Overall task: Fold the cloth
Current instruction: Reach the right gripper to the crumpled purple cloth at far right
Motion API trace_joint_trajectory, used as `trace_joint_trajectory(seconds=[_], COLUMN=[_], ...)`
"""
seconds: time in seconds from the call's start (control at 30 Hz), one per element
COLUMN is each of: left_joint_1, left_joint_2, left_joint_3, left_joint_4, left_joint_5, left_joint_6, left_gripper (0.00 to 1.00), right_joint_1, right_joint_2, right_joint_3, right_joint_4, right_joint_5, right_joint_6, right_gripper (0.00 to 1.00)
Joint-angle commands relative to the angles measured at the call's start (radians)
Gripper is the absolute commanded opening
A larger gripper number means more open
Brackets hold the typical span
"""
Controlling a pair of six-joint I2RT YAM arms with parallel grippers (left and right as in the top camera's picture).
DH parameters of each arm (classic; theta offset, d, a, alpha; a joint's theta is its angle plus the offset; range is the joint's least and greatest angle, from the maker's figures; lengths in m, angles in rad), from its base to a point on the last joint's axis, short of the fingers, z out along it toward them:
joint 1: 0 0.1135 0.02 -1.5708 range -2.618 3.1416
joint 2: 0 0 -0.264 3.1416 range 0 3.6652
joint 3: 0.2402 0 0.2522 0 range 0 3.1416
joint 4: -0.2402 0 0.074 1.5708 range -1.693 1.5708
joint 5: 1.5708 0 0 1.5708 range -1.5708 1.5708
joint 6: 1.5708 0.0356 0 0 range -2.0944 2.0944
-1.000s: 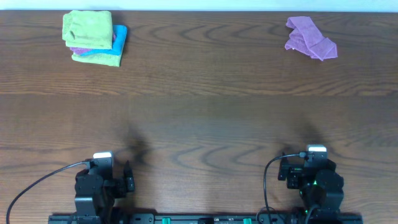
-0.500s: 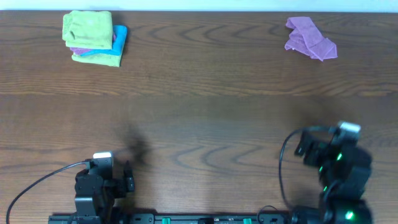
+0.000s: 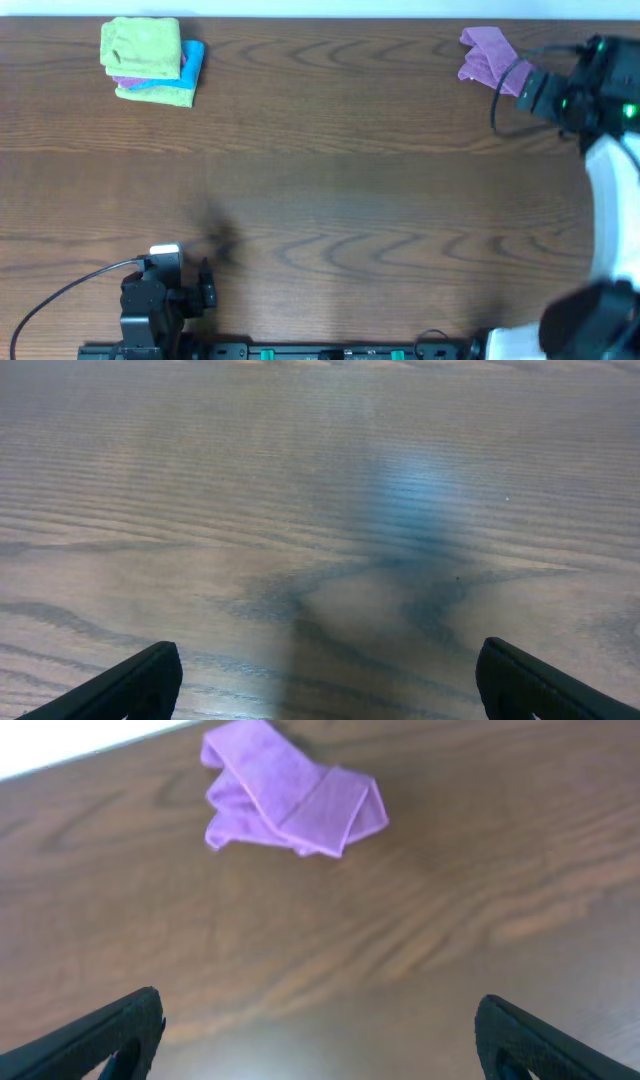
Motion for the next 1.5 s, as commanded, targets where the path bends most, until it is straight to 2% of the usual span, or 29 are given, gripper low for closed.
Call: trace_joint_trajectory(seconds=[0.0,0.1,0.17,0.4,0.73,0.93,1.23,1.47], left_joint_1=[0.005,0.005,0.005,0.005,0.005,0.005,0.005,0.005], left_joint_2=[-0.006,-0.006,-0.006,-0.006,-0.006,-0.006,-0.006,-0.006], left_joint_3=[-0.034,-0.034,-0.034,-0.034,-0.034,-0.034,-0.034,-0.034], left_joint_4=[-0.031,-0.031,-0.031,-0.031,-0.031,-0.031,-0.031,-0.031], left_joint_5=[-0.005,-0.005,-0.005,-0.005,-0.005,-0.005,-0.005,-0.005], left_joint_6=[-0.008,-0.008,-0.008,-0.008,-0.008,-0.008,-0.008,-0.008], left_gripper=[0.95,0.95,0.95,0.95,0.95,0.95,0.95,0.95], right_joint_1=[-0.039,-0.054,-0.053,-0.045,-0.044,-0.042,-0.016,-0.002], right_joint_2=[0.126,0.253,0.282,0.289,0.428,0.54,0.66,0.715], right_joint_3=[0.151,0.306,0.339,0.339,0.339,0.339,0.339,0.339], right_joint_4=[0.0,-0.016,-0.011,0.032,0.251,0.36,0.393,0.394], right_joint_5=[-0.069,-0.072,-0.072,-0.064,-0.077,-0.126,-0.149,-0.146], right_joint_6=[-0.056,-0.086,-0.101,-0.1,0.122,0.167,0.189,0.189], right_gripper=[0.99,0.99,0.99,0.99,0.99,0.99,0.99,0.95])
